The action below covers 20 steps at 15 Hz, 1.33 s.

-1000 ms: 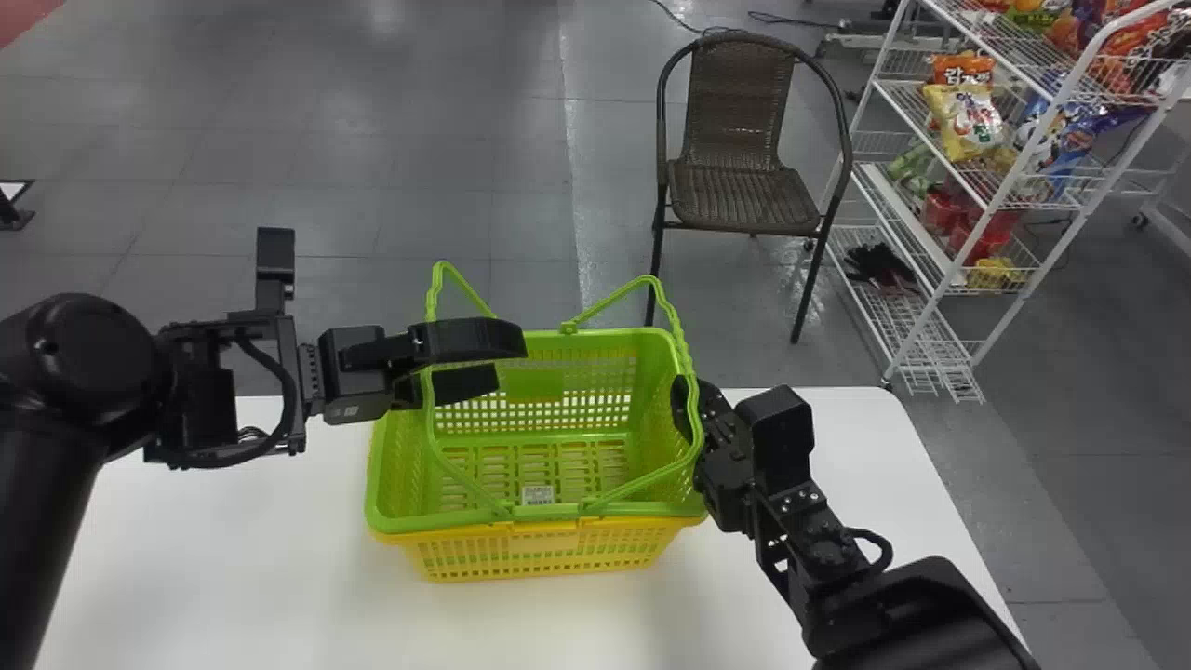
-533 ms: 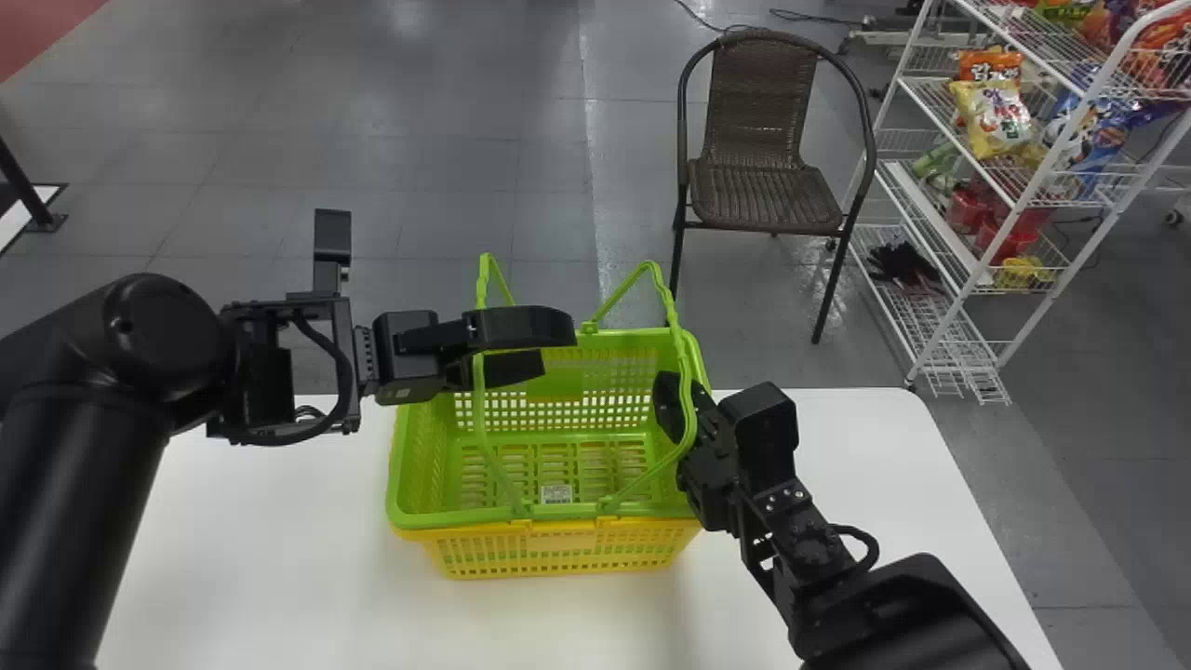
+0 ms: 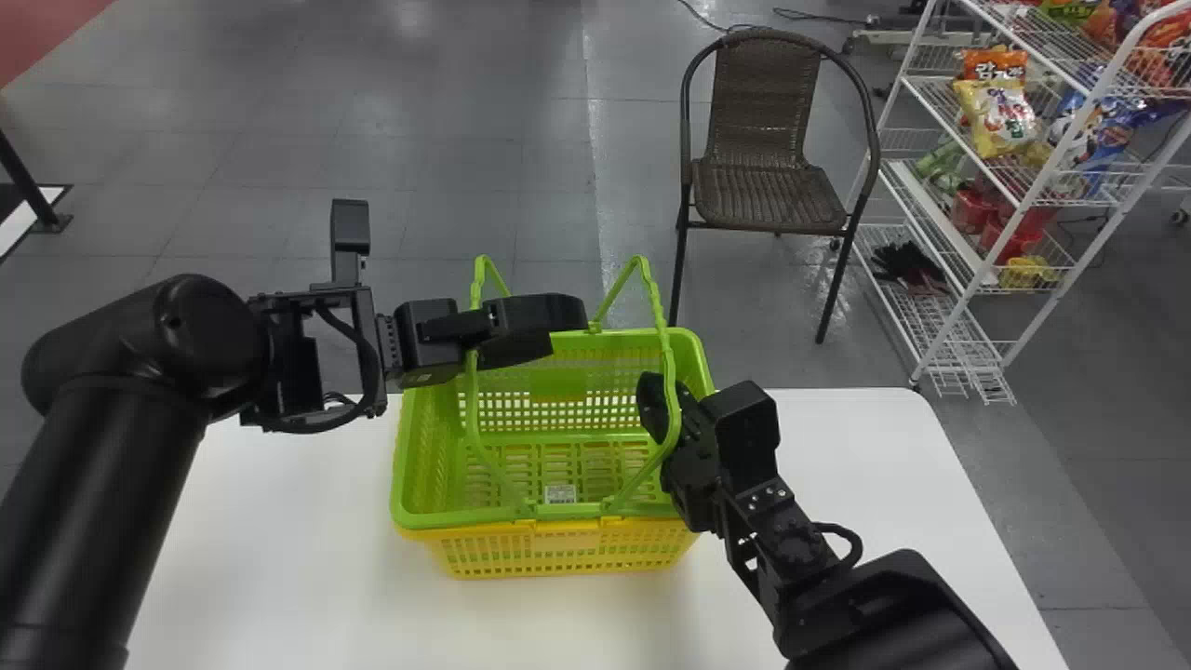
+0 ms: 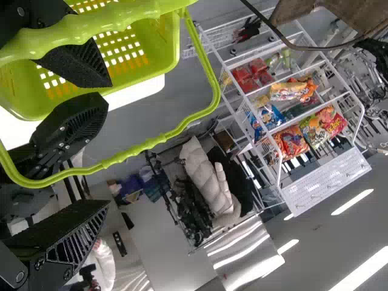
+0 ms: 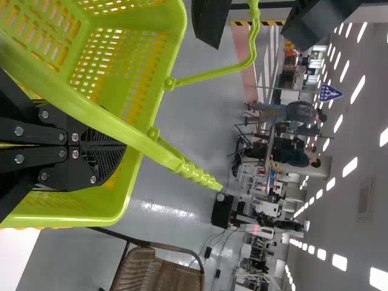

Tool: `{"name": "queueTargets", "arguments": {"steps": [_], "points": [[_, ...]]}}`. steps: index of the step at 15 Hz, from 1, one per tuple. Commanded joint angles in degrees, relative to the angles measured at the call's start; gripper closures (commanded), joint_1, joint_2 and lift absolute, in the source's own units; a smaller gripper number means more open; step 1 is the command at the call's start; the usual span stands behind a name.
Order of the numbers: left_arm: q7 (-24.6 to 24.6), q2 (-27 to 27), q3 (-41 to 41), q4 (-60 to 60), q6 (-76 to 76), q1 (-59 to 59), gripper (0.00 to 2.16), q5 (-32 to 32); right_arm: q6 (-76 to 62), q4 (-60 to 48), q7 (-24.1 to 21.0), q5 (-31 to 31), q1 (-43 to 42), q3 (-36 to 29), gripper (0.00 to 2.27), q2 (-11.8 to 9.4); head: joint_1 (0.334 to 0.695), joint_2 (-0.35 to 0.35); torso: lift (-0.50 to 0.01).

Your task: Grasp handle with right gripper to insert into left gripper then lift and swing left to center

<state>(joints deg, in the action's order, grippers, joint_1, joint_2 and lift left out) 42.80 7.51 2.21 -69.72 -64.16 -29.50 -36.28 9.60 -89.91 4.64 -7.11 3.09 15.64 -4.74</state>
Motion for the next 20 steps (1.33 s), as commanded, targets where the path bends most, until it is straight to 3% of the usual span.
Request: {"name": "queueTargets", "arguments": {"steps": [1,20], "points": [[0.0,0.0,0.5,0.0,0.0,-0.7,0.13,0.1,0.4,0.0,-0.2,-0.1,-0.4,0.7,2.06,0.3,0.695,-0.050,0.000],[-1.6,-1.7,4.0,-0.1,-0.3,-2.2,0.13,0.2,1.6,0.5,-0.4,-1.8,-1.7,6.4,2.06,1.1,0.695,-0.026,0.000]]}}
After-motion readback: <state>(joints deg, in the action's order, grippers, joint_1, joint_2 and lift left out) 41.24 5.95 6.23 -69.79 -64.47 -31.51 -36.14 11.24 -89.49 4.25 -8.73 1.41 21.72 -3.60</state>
